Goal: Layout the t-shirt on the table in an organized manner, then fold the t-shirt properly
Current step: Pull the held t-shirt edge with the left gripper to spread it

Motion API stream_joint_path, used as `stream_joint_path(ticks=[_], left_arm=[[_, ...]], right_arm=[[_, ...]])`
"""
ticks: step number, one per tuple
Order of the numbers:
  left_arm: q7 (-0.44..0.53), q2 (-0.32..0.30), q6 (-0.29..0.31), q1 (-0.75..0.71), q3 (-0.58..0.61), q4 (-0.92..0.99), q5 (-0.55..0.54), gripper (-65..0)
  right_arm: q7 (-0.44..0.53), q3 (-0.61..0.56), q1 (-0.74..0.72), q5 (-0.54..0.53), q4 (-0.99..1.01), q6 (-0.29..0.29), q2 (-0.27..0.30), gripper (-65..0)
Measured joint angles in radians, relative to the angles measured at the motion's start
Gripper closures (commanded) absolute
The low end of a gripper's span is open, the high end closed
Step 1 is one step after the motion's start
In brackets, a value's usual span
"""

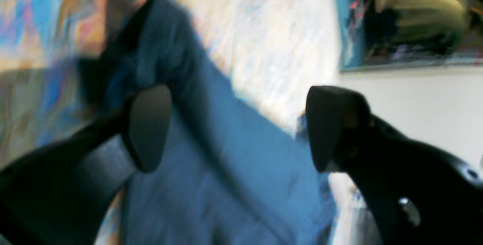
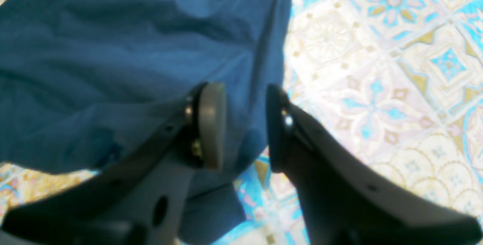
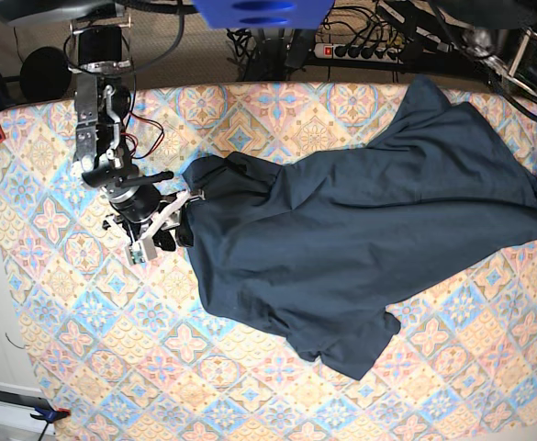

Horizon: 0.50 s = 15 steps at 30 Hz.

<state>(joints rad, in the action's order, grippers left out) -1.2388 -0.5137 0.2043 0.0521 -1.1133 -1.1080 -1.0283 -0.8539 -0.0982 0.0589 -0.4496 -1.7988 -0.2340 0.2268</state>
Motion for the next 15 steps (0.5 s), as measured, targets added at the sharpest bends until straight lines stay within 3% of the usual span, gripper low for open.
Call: stream_joint_path(ticks=[5, 9, 15], left_arm=[[-0.006, 0.117, -0.004, -0.179, 0.006, -0.241, -0.019, -55.2], [0.0, 0.145, 0.002, -0.267, 0.064, -0.319, -0.026, -54.1], [0.005, 0.147, 0.003, -0.304, 0.167, -0.324, 0.01, -38.7]], right_arm=[[0.003, 0.001, -0.064, -0.006, 0.084, -0.002, -0.001, -19.8], [0.004, 0.001, -0.14, -0.006, 0.208, -0.004, -0.002, -19.8], [0.0, 0.001, -0.208, -0.006, 0.33, -0.001, 0.0, -19.9]])
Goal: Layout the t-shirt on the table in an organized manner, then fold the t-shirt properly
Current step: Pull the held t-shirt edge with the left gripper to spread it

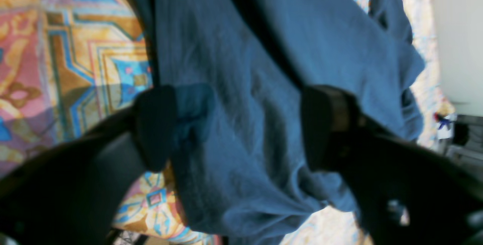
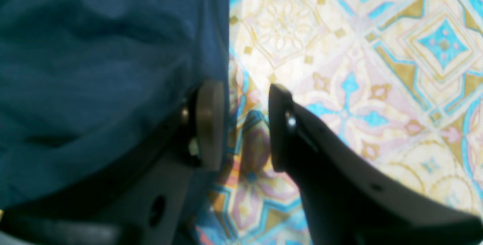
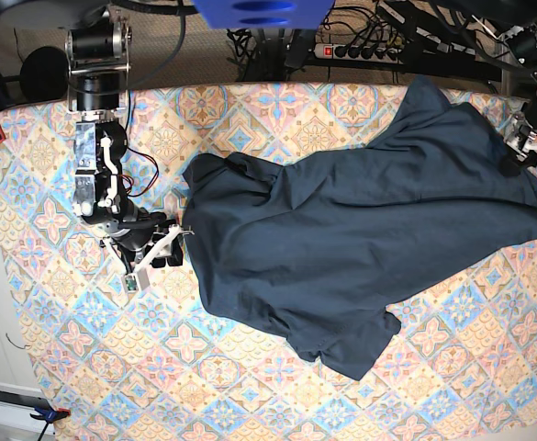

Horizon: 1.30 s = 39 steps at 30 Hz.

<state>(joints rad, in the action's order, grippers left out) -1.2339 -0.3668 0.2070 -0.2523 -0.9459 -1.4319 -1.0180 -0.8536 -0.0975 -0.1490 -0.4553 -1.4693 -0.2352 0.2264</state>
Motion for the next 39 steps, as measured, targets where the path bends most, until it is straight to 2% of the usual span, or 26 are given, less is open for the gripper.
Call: stream_joint_path(ticks=[2, 6, 9, 11, 13, 17, 19, 23, 25, 27, 30, 33, 35, 37, 39], left_arm=[[0.006, 0.002, 0.0, 0.0, 0.027, -0.001, 0.058, -33.1], [0.094, 0.007, -0.001, 0.0, 0.06, -0.001, 0.143, -23.8], [0.117, 0.033, 0.0, 0.006, 0.061, -0.001, 0.206, -18.0], [0.112, 0.061, -0.008, 0.047, 0.058, 0.004, 0.255, -11.4], [0.111, 0.078, -0.002, 0.117, 0.06, 0.02, 0.311, -1.3], [0.102, 0.09, -0.002, 0.225, 0.065, 0.079, 0.408, 0.0], [0.05, 0.089, 0.0, 0.226, 0.065, 0.074, 0.412, 0.0], [0.063, 0.076, -0.004, 0.167, 0.057, 0.039, 0.419, 0.0], [0.072, 0.043, -0.001, 0.153, 0.056, 0.014, 0.419, -3.0], [0.085, 0.01, -0.002, 0.152, 0.055, 0.009, 0.415, -8.9], [0.087, -0.018, -0.001, 0.137, 0.056, 0.009, 0.416, -21.5], [0.073, -0.01, -0.001, 0.103, 0.061, 0.013, 0.429, -35.7], [0.073, -0.01, -0.008, 0.1, 0.085, 0.048, 0.436, -42.6], [0.101, -0.019, -0.006, 0.112, 0.142, 0.102, 0.438, -47.3], [0.124, -0.025, 0.004, 0.14, 0.156, 0.136, 0.413, -48.9]], right_arm=[[0.003, 0.0, -0.007, -0.001, 0.002, 0.0, -0.002, -20.0], [0.003, 0.0, -0.006, 0.0, 0.005, 0.0, -0.002, -20.0], [0.003, 0.0, -0.006, 0.003, 0.01, 0.0, -0.002, -20.1], [0.003, 0.0, -0.007, 0.0, 0.01, 0.0, -0.002, -20.1], [0.003, 0.0, -0.006, 0.0, 0.01, 0.0, -0.002, -21.9], [0.004, 0.0, -0.006, 0.002, 0.01, 0.0, -0.002, -23.4], [0.003, 0.0, -0.006, 0.003, 0.01, 0.0, -0.002, -23.4], [0.003, 0.0, -0.006, 0.003, 0.007, 0.0, -0.002, -23.5], [0.003, 0.0, -0.006, 0.002, 0.005, 0.0, -0.002, -23.6], [0.003, 0.0, -0.006, 0.003, 0.003, 0.0, -0.002, -23.6], [0.003, 0.0, -0.006, 0.002, 0.003, 0.0, -0.002, -23.6], [0.003, 0.0, -0.006, 0.003, 0.003, 0.001, -0.001, -23.6], [0.003, 0.0, -0.006, 0.002, 0.003, 0.0, -0.001, -23.6], [0.003, 0.0, -0.006, 0.002, 0.003, 0.0, -0.002, -23.7], [0.003, 0.0, -0.006, 0.002, 0.003, 0.0, -0.002, -23.7]])
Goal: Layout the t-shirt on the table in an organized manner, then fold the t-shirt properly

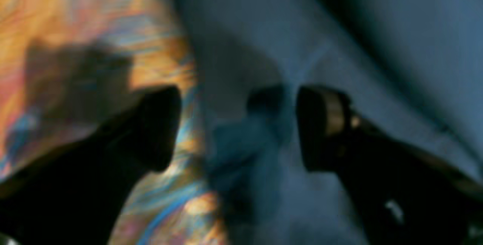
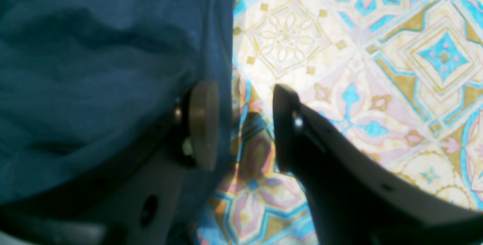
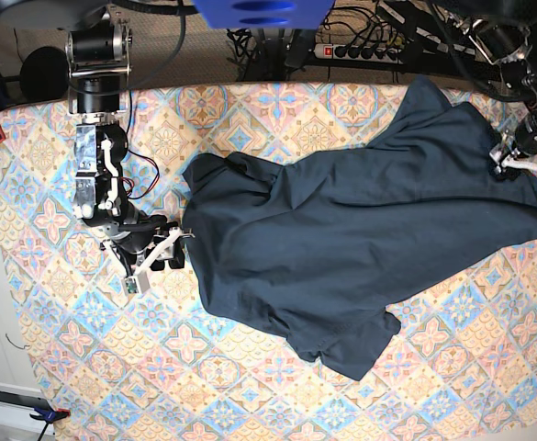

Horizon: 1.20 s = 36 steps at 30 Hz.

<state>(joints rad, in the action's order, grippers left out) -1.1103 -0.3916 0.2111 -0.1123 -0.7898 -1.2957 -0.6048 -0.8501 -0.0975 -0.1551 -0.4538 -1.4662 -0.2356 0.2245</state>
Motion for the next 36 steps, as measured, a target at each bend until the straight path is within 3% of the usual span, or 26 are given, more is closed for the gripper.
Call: stream_joint_path(ticks=[3, 5, 7, 10, 11, 18, 22, 27, 29, 32, 36], left_arm=[[-0.003, 0.005, -0.004, 0.018, 0.003, 0.004, 0.004, -48.6], [0.001, 0.015, 0.003, 0.035, 0.001, 0.006, 0.0, -43.5], [-0.011, 0.024, -0.015, 0.08, 0.025, 0.01, 0.03, -32.5], [-0.04, 0.064, -0.003, 0.168, 0.09, 0.019, 0.004, -5.2], [-0.042, 0.089, -0.005, 0.205, 0.098, 0.021, 0.007, 0.0], [-0.046, 0.109, -0.008, 0.513, 0.1, 0.031, 0.195, 0.0], [0.012, 0.1, -0.005, 0.7, 0.101, 0.187, 0.284, 0.0], [0.105, 0.035, -0.013, 0.75, 0.098, 0.298, 0.366, -0.4], [0.106, 0.017, -0.016, 0.752, 0.098, 0.298, 0.393, -7.8], [0.126, 0.012, -0.042, 0.755, 0.092, 0.298, 0.395, -23.1], [0.122, -0.022, -0.067, 0.631, 0.095, 0.266, 0.305, -39.6]], right_arm=[[0.0, 0.0, 0.0, 0.001, 0.0, 0.001, 0.001, -23.7], [0.0, 0.0, -0.001, -0.001, 0.0, 0.0, 0.0, -23.7], [0.0, 0.0, 0.0, 0.0, 0.0, -0.001, 0.0, -23.7], [-0.001, 0.0, 0.0, 0.001, 0.0, 0.001, 0.0, -23.6], [0.0, 0.0, -0.001, -0.002, 0.0, 0.0, 0.0, -23.5], [0.0, 0.0, 0.001, 0.0, 0.003, -0.002, 0.0, -23.3], [0.0, 0.0, 0.0, -0.002, 0.003, 0.001, 0.001, -23.2], [-0.002, 0.0, 0.001, 0.0, 0.003, 0.0, 0.001, -23.6], [-0.029, 0.0, 0.003, 0.001, 0.002, 0.0, 0.0, -23.7], [-0.075, -0.024, 0.006, -0.002, 0.001, -0.057, 0.004, -23.6], [-0.092, -0.087, 0.012, -0.109, -0.08, -0.055, 0.007, -23.4]])
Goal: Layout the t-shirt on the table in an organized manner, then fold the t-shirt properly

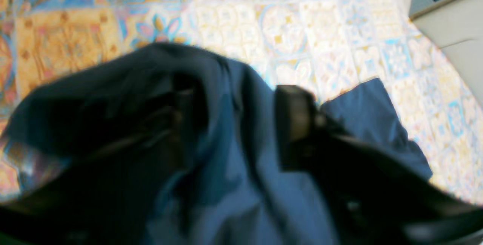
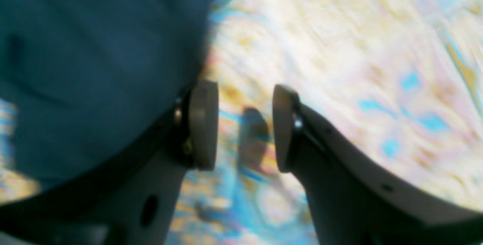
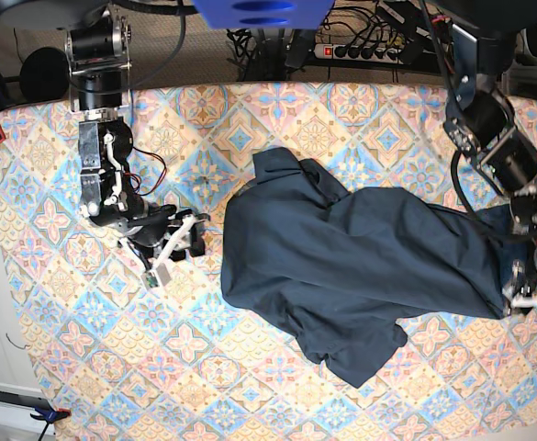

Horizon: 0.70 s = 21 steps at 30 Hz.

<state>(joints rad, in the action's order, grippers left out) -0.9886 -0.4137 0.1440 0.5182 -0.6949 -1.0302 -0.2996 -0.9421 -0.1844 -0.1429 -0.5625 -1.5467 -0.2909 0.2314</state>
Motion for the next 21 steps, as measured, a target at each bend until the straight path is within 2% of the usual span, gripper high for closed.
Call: stream_joint_path(ticks=[2, 4, 7, 10, 14, 17, 21], left_arm=[[-0.009, -0.019, -0.009, -0.084, -0.004, -0.034, -0.057, -40.2], [-0.005, -0.025, -0.018, -0.151, -0.006, -0.079, -0.114, -40.2], [-0.007, -0.031, 0.0, -0.255, 0.002, -0.183, -0.226, -40.2], [-0.001, -0.035, 0.002, -0.398, 0.002, -0.307, -0.319, -40.2], [-0.075, -0.029, -0.005, -0.529, 0.002, -0.383, -0.343, -40.2], [-0.026, -0.023, -0.004, -0.562, 0.004, -0.381, -0.356, -40.2], [0.029, -0.012, 0.002, -0.559, 0.003, -0.277, -0.356, -40.2]], right_arm=[[0.022, -0.044, 0.014, -0.039, -0.046, -0.008, 0.001, -23.3], [0.021, -0.06, 0.067, -0.034, -0.093, -0.011, -0.005, -23.3], [-0.017, -0.072, 0.163, 0.019, -0.16, -0.011, 0.0, -23.3], [-0.004, -0.111, 0.19, 0.105, -0.248, -0.003, 0.008, -23.2], [0.023, -0.162, 0.237, 0.193, -0.32, -0.014, -0.002, -23.2], [-0.01, -0.187, 0.283, 0.234, -0.325, -0.016, 0.005, -23.2], [0.014, -0.19, 0.267, 0.232, -0.334, -0.011, 0.004, -23.2]])
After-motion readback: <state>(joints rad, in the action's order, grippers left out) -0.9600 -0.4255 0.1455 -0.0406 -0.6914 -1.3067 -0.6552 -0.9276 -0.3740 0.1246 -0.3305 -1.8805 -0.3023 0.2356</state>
